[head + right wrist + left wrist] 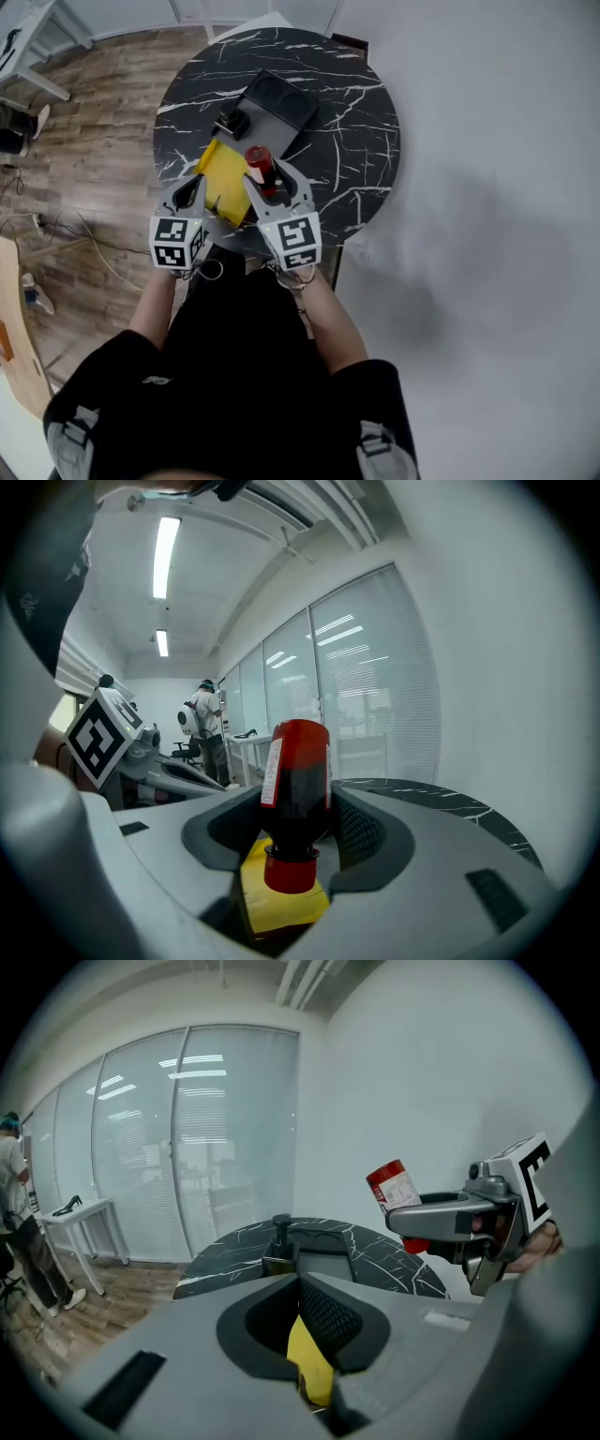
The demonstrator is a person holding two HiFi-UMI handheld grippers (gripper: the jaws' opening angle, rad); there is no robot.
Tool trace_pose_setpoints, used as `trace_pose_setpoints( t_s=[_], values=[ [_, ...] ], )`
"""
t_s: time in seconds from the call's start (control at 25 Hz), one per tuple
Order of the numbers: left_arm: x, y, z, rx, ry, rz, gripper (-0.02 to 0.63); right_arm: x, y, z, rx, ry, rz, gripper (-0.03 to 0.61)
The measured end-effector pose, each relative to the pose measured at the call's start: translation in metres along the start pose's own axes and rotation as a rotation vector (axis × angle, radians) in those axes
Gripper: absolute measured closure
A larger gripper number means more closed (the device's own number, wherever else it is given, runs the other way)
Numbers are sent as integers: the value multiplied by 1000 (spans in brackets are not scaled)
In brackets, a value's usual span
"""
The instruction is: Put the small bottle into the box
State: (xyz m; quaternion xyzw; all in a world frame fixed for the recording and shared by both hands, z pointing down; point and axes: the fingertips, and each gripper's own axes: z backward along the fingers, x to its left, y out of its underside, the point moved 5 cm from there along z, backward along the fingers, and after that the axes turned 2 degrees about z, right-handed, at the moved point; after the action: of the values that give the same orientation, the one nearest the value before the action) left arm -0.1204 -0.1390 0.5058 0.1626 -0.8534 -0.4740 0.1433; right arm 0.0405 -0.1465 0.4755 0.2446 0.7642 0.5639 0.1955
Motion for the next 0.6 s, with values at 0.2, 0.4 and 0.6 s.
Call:
trace_pose_setpoints(
  t_s=[0.2,0.4,0.6],
  values=[
    [28,12,-7,31,-12,38,614,18,17,-41,87,-86,79,366],
    [54,22,-10,56,-34,60,614,32,35,-68,165,-148,101,365],
    [72,37,-18,85,-53,92,614,39,59,-91,263,-178,70,367]
  ],
)
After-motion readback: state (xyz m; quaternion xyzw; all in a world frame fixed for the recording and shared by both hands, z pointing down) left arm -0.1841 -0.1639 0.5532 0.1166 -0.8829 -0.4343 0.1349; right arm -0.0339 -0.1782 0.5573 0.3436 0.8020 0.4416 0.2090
